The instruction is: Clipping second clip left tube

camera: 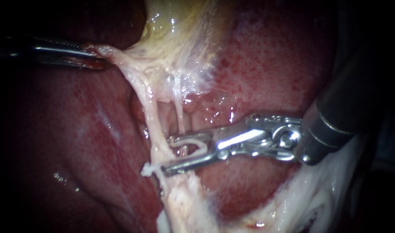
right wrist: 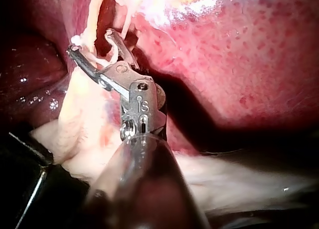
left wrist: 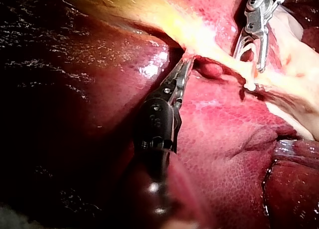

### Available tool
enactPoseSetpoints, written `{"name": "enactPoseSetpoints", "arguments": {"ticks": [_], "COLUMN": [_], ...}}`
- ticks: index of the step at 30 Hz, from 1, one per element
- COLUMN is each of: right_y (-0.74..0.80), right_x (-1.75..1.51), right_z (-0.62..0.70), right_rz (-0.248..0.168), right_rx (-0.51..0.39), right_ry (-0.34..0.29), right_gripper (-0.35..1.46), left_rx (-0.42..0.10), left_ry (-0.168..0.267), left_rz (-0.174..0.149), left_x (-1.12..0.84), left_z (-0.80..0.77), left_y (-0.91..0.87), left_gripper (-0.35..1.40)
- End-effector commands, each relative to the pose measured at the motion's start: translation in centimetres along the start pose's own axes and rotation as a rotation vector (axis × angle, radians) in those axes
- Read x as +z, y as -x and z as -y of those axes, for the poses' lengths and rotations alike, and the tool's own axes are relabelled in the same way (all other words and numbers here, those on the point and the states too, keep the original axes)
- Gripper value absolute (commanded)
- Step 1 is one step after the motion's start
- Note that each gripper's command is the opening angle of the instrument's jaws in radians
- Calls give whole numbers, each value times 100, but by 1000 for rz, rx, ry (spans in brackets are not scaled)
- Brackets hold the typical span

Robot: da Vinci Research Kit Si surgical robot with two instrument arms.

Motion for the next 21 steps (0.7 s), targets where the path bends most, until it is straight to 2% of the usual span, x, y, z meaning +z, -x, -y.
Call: {"name": "enactPoseSetpoints", "arguments": {"ticks": [1, 8, 12, 15, 21], "right_y": [-1, -7, -10, -11, -14], "right_x": [2, 15, 22, 28, 40], "right_z": [0, 0, 2, 7, 29], "right_rz": [-6, -18, -28, -41, -38], "right_rx": [2, 14, 29, 33, 35], "right_ry": [0, 1, -19, -52, -134], "right_gripper": [50, 50, 50, 50, 50], "left_rx": [0, 0, 0, 0, 0], "left_ry": [0, 0, 0, -1, -1], "left_rz": [0, 0, 0, 0, 0], "left_x": [1, 1, 1, 2, 2], "left_z": [0, 0, 0, 0, 0], "left_y": [0, 0, 0, 0, 0], "left_gripper": [-35, -35, -35, -35, -35]}}
